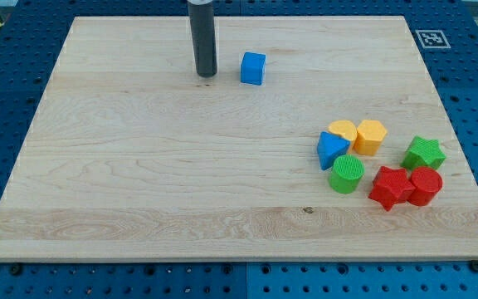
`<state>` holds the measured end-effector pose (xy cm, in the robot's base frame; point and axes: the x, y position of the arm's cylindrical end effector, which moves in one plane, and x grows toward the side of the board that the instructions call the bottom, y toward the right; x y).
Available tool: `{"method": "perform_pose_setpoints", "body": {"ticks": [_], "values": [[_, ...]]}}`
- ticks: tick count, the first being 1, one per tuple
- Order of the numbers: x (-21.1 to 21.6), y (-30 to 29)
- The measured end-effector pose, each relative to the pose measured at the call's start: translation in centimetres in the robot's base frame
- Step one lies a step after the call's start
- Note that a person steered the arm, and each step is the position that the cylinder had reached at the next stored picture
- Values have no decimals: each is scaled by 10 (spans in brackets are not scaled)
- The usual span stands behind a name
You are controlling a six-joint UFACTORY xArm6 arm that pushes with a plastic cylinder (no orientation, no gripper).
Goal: Move the blue cube closer to the green star
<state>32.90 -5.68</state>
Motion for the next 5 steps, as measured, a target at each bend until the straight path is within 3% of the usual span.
{"method": "perform_pose_setpoints", "body": {"ticks": [2, 5], "values": [[-6, 53], [18, 179]]}}
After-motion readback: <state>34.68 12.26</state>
